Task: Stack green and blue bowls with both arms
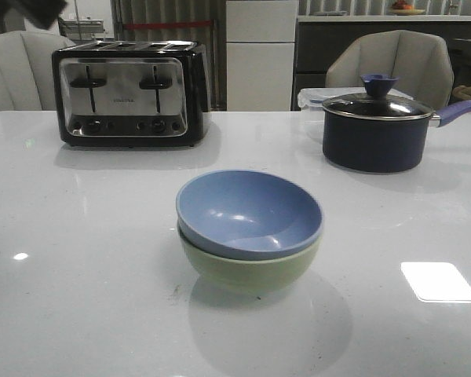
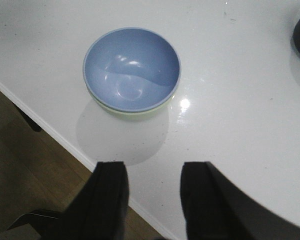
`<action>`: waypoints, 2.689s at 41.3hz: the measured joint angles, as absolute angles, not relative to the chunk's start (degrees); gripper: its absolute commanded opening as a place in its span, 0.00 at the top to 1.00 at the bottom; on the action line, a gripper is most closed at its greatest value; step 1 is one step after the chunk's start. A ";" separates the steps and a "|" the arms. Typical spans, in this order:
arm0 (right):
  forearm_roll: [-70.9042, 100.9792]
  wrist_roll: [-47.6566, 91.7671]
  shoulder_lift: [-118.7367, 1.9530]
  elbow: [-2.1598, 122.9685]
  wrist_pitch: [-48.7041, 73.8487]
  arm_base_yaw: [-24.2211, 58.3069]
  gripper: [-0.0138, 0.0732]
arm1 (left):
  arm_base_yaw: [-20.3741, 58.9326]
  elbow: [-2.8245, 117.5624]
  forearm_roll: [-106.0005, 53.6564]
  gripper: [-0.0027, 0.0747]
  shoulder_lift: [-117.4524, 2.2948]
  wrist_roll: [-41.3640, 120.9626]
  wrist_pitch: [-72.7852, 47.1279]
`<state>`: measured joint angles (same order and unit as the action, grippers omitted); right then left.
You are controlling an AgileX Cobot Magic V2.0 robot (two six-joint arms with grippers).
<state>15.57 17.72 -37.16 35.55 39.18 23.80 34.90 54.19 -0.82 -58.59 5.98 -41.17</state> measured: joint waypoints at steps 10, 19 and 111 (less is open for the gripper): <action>15.57 17.72 -37.16 35.55 39.18 23.80 0.40 | 34.90 42.78 -0.53 0.40 -42.91 5.98 -41.40; 15.57 17.72 -37.16 35.55 39.18 23.80 0.40 | 34.90 35.98 -0.53 0.41 -33.54 5.98 -41.73; 15.57 17.72 -37.16 35.55 39.30 23.80 0.81 | 4.31 -0.28 -4.16 0.85 0.25 6.03 -2.33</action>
<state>15.57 17.72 -37.16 35.55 39.30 23.80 4.31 -0.28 -4.16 0.25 6.03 -2.33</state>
